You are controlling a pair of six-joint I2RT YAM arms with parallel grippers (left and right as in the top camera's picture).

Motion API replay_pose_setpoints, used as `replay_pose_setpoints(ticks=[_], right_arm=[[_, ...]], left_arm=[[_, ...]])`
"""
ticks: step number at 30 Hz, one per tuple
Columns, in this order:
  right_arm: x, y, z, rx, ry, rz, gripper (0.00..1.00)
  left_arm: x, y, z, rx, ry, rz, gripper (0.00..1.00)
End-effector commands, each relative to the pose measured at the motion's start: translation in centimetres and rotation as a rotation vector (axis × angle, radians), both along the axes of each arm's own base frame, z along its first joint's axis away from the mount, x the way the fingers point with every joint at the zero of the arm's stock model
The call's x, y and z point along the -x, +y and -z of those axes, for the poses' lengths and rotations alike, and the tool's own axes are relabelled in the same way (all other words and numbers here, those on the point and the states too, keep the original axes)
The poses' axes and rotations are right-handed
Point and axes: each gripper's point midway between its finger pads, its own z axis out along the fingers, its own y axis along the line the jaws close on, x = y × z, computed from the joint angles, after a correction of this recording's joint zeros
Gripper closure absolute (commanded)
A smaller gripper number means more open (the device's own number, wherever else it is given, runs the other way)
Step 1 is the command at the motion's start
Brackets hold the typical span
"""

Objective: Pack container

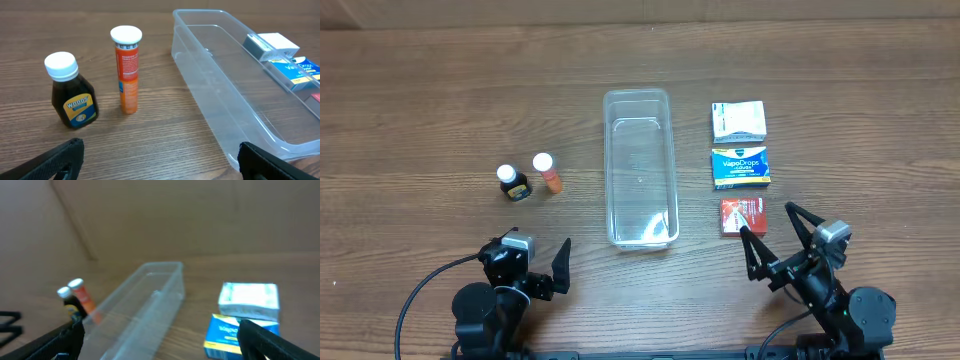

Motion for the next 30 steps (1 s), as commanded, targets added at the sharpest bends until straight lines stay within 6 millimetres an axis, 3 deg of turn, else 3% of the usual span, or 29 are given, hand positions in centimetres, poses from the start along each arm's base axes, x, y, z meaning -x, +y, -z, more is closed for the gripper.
replay_pose_setpoints(ticks=[1,5,12,17,19,20,24,30], right_arm=[[0.5,0.3,-2.5,-0.068,-0.005,-0.020,0.00],[-0.5,-0.9,-5.0,-0.062,0.066,0.064,0.00],[-4.9,-4.2,-7.4,0.046,0.464,0.281,0.00],[-10.2,-1.9,-10.9,0.074,0.652,0.149,0.00],[-11.7,-1.4,-10.3,0.075,0.740,0.124,0.00],[-13.6,-1.3,-9.6,0.079,0.774,0.124,0.00],[-17.0,-1.2,-6.6,0.093,0.869,0.127,0.00],[-18.3,-2.3,1.0,0.170,1.103,0.269,0.00]], left_arm=[[0.0,-0.2,-0.1,-0.009,-0.013,0.015,0.00],[0.0,-0.2,-0.1,-0.009,-0.013,0.015,0.00],[0.0,-0.2,-0.1,-0.009,-0.013,0.015,0.00],[0.0,-0.2,-0.1,-0.009,-0.013,0.015,0.00],[0.0,-0.2,-0.1,-0.009,-0.013,0.015,0.00],[0.0,-0.2,-0.1,-0.009,-0.014,0.015,0.00],[0.0,-0.2,-0.1,-0.009,-0.013,0.015,0.00],[0.0,-0.2,-0.1,-0.009,-0.013,0.015,0.00]])
